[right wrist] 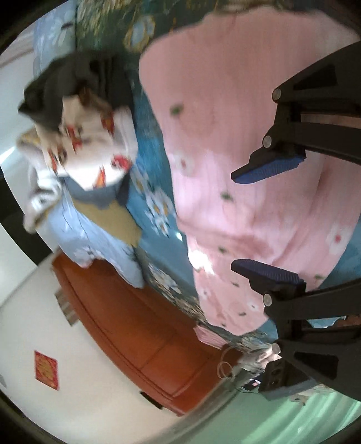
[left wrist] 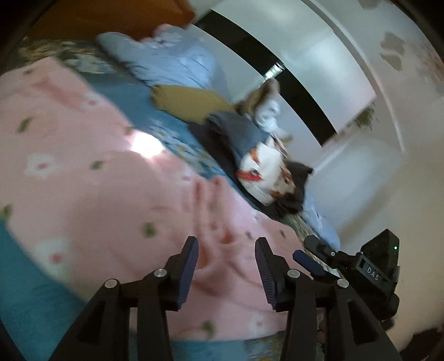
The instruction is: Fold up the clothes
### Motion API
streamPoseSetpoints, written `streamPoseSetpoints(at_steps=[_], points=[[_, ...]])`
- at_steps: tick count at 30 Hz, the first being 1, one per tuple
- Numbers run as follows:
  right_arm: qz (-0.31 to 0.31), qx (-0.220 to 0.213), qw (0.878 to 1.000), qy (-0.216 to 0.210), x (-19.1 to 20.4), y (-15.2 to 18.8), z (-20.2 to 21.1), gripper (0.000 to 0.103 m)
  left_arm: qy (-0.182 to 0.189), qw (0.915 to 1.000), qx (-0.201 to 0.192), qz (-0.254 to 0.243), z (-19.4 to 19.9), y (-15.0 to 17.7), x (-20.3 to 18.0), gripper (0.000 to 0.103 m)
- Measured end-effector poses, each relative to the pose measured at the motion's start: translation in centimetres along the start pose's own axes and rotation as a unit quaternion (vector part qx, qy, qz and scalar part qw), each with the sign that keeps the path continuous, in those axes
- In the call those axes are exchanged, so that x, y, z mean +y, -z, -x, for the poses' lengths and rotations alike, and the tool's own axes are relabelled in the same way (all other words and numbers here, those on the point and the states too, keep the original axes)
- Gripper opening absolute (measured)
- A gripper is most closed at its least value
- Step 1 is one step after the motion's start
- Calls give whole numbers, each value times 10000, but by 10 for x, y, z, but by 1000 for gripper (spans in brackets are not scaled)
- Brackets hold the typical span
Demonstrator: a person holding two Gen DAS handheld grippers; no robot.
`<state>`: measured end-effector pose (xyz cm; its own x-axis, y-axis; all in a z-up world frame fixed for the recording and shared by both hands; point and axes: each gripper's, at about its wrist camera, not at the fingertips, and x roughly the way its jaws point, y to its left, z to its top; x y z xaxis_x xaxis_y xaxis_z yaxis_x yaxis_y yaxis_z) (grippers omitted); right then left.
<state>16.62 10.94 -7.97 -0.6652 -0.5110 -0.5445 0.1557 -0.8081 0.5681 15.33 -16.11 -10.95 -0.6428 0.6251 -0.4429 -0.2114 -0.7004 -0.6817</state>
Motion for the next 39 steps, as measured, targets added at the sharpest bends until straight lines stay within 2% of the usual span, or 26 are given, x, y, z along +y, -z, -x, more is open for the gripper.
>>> streamPoseSetpoints(at_steps=[3, 5, 7, 9, 12, 19, 20, 21, 23, 24, 29, 30, 33, 35, 37, 39], points=[[-76, -83, 9999, -17, -10, -4, 14, 58, 37, 9995, 261, -175, -22, -2, -18, 47], [-78, -135, 9999, -19, -12, -6, 20, 58, -229, 9982, 475, -290, -38, 0, -27, 47], [-120, -148, 9998, -17, -17, -7, 24, 58, -685, 9946, 680, -382, -52, 3, -30, 47], [-182, -147, 9997, -7, -23, -7, 29, 58, -936, 9921, 779, -287, -54, 6, -26, 47], [-288, -150, 9995, 2, -34, -6, 35, 58, -847, 9935, 754, -59, -47, 8, -20, 47], [-521, -93, 9986, -73, -46, -5, 34, 58, -784, 9926, 816, 449, -66, -4, -13, 46], [-512, -89, 9986, -79, -45, -6, 35, 58, -781, 9933, 744, 425, -66, -5, -13, 40], [-504, -90, 9987, -78, -46, -6, 36, 58, -851, 9935, 689, 309, -66, -4, -17, 26], [-526, -106, 9986, -34, -49, -6, 39, 58, -1055, 9920, 681, 135, -68, -3, -20, 11], [-579, -109, 9983, -10, -52, -5, 40, 58, -1010, 9930, 601, 108, -65, -3, -23, 8], [-718, -125, 9973, -117, -60, -5, 42, 58, -651, 9978, -45, -143, -28, -9, -41, 7], [-701, -109, 9974, -158, -59, -4, 41, 58, -718, 9972, -106, -207, -22, -9, -41, 7], [-647, -53, 9976, -260, -57, -4, 38, 58, -1037, 9946, 41, 39, -18, -2, -19, 7], [-636, 16, 9976, -259, -56, -3, 33, 58, -1209, 9913, 299, 434, -25, 5, 4, 8], [-643, 146, 9975, -236, -55, -2, 26, 58, -1082, 9911, 338, 705, -26, 10, 17, 11], [-603, 242, 9978, -128, -55, 0, 23, 58, -1030, 9918, 338, 672, -24, 9, 16, 11]])
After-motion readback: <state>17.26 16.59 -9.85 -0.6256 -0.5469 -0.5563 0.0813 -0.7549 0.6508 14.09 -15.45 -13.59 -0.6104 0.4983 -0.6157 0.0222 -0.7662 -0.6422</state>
